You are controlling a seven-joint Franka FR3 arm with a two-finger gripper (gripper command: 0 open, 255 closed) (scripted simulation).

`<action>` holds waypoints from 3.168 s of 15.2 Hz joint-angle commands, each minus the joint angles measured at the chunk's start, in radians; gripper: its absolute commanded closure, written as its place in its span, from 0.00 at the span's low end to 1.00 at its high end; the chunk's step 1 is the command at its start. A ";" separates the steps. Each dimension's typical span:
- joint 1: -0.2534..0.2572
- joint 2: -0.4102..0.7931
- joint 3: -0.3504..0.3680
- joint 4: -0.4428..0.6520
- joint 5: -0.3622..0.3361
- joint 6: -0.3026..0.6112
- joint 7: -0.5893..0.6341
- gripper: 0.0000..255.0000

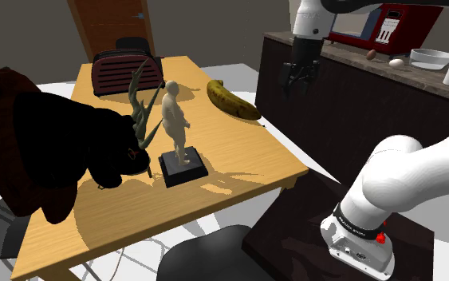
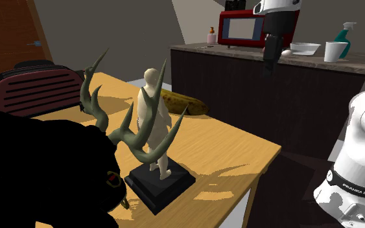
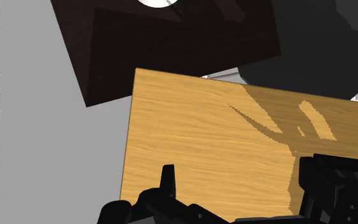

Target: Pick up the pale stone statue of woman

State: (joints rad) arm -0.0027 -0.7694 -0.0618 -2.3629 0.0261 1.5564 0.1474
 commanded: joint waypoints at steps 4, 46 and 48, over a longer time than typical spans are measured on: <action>0.018 0.015 0.065 -0.015 0.036 0.087 0.074 0.00; -0.049 0.527 0.644 0.209 -0.198 0.733 0.798 1.00; -0.048 0.523 0.642 0.219 -0.194 0.721 0.793 1.00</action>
State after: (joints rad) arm -0.0514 -0.2431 0.5821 -2.1506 -0.1705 2.2840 0.9427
